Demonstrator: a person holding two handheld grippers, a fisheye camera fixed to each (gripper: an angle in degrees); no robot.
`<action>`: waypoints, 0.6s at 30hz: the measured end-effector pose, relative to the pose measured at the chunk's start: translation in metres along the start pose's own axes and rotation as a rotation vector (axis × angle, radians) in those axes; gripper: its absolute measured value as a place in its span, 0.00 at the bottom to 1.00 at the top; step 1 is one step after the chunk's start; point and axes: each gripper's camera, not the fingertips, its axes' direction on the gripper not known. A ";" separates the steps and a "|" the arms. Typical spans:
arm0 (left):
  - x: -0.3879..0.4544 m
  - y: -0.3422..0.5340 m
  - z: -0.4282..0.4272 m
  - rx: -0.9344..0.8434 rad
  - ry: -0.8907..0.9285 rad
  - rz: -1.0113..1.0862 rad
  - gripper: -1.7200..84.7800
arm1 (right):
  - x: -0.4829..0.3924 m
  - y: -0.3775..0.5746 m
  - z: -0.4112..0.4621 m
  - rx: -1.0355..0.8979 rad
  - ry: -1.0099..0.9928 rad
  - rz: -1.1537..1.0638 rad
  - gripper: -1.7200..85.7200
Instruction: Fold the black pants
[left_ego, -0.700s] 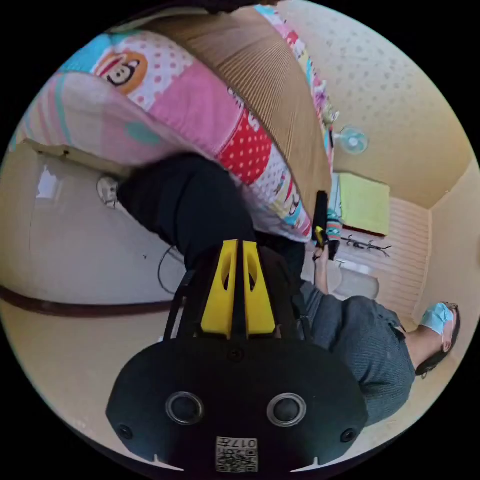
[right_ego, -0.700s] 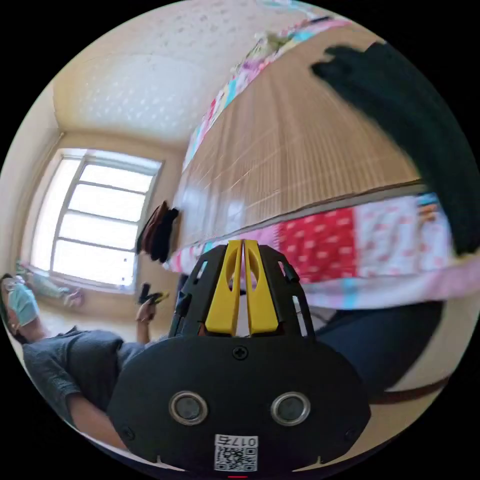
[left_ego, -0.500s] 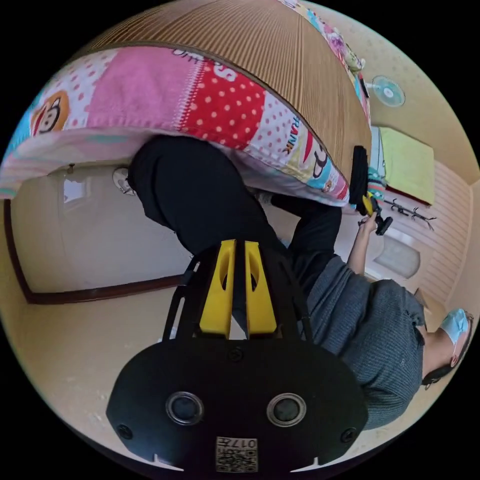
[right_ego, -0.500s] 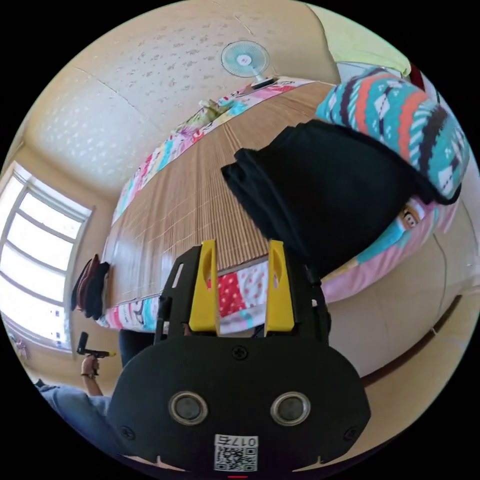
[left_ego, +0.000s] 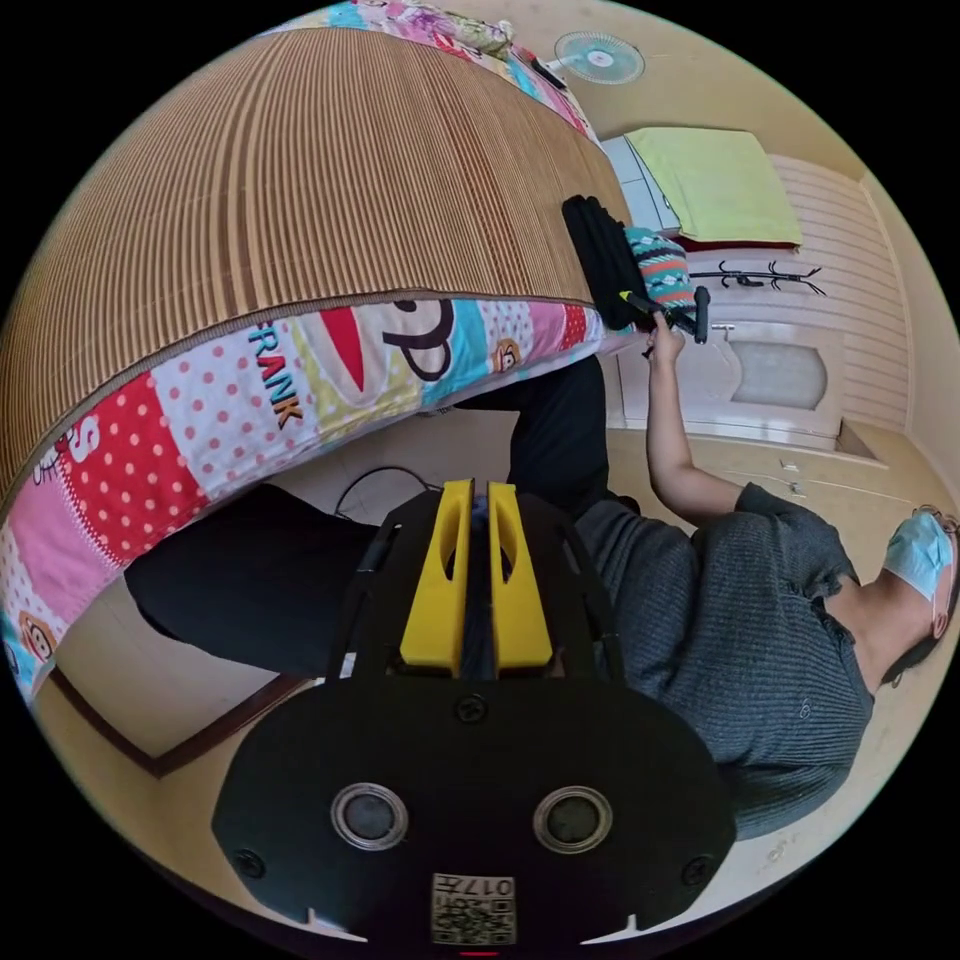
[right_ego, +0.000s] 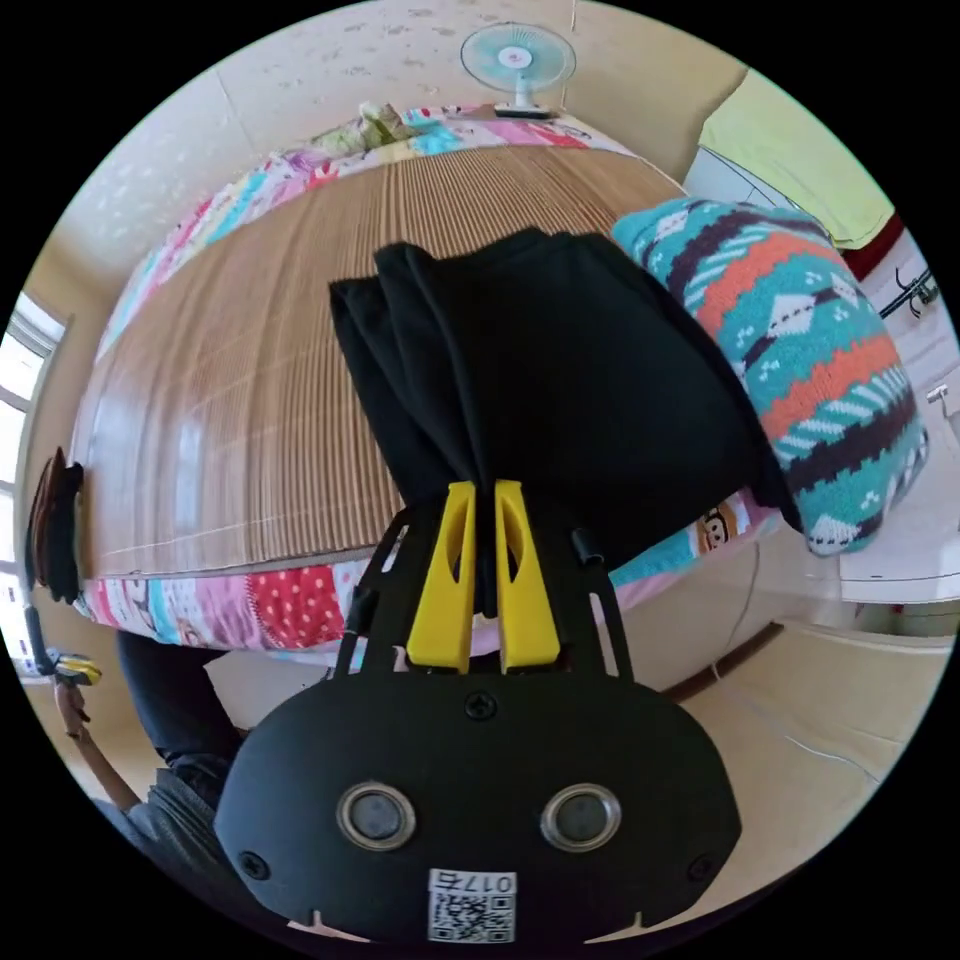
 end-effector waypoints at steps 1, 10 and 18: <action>-0.002 -0.003 0.006 -0.013 0.007 0.000 0.06 | 0.019 0.010 -0.006 0.056 -0.171 0.020 0.07; -0.011 -0.022 0.044 -0.037 0.110 0.048 0.06 | 0.079 0.148 0.100 -0.037 -1.156 -0.045 0.06; 0.006 -0.055 0.082 -0.077 0.086 0.168 0.09 | 0.223 0.231 0.089 0.482 -1.770 -0.247 0.05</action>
